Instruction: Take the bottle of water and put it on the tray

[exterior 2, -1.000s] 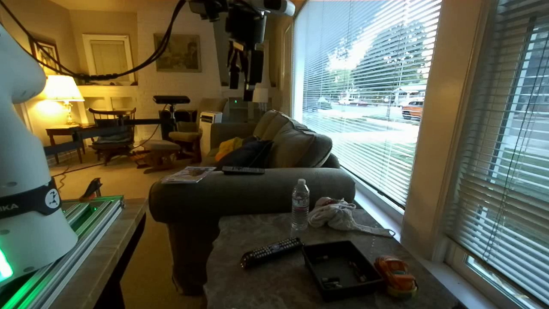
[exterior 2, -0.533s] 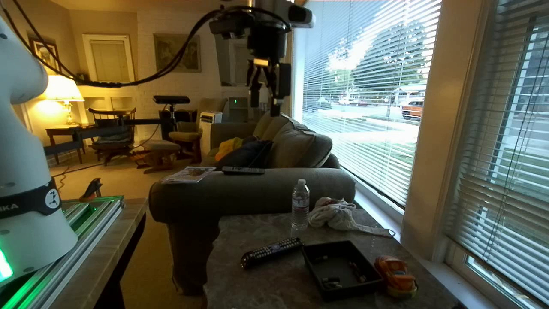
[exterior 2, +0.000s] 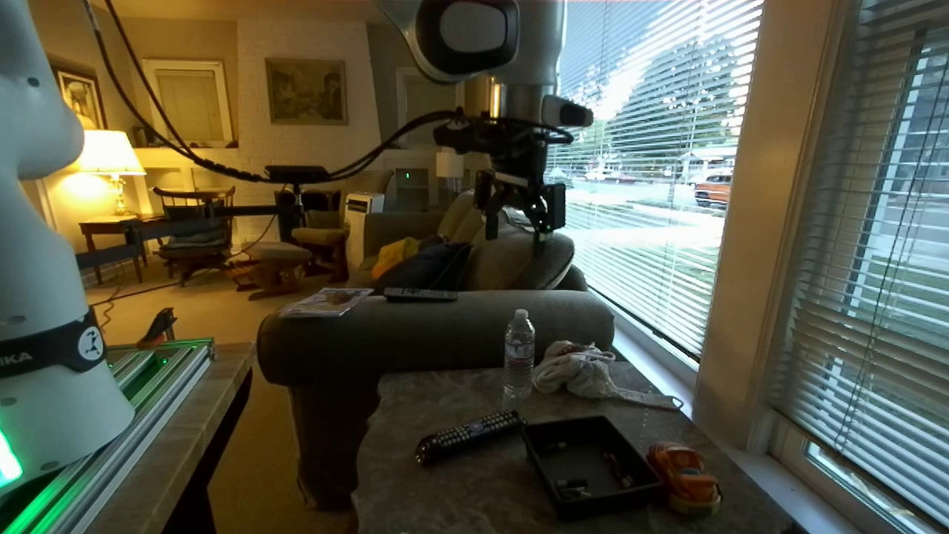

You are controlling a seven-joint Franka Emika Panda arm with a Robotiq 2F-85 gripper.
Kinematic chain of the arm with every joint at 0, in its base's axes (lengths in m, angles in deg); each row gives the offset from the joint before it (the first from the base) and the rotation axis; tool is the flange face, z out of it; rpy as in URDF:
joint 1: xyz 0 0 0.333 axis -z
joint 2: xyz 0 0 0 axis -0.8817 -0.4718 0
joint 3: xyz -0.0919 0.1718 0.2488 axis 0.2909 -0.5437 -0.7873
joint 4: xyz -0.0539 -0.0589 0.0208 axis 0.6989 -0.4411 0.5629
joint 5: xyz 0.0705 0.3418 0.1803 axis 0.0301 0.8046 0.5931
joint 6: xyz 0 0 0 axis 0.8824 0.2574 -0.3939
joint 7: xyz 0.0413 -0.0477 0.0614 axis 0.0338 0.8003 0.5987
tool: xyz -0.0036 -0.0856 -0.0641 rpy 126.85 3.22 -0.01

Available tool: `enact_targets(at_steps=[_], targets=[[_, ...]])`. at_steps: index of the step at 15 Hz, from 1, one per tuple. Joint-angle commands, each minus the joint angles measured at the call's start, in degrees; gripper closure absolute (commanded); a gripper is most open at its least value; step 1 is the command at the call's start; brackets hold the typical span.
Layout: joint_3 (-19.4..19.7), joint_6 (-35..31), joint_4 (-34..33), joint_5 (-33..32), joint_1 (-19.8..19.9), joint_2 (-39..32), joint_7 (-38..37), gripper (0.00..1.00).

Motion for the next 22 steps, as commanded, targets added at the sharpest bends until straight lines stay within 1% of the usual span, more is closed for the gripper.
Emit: enact_targets(at_steps=[1, 5, 6, 7, 8, 10, 14, 16, 17, 22], targets=[[-4.0, -3.4, -4.3, 1.2, 1.5, -6.9, 2.4, 0.0], [-7.4, -8.4, -6.8, 0.4, 2.3, -12.4, 2.1, 0.0], [-8.4, -8.3, -7.7, 1.1, 2.8, -13.5, 2.4, 0.0], [-9.7, -6.8, -8.5, 2.4, 3.7, -14.0, 3.1, 0.0], [-8.8, -7.8, -5.7, -0.5, 3.2, -11.8, 0.2, 0.0], [-9.8, -7.8, -6.9, -0.3, 3.7, -13.3, 0.3, 0.0], [-10.0, -7.7, -7.5, -0.2, 4.1, -13.6, 0.7, 0.0], [-10.9, -8.3, -8.5, 1.3, 5.0, -14.7, 2.5, 0.0], [-11.6, -8.5, -10.4, 2.0, 5.2, -16.5, 3.3, 0.0], [-12.9, -7.2, -20.8, -0.6, 3.8, -25.9, 0.9, 0.0]])
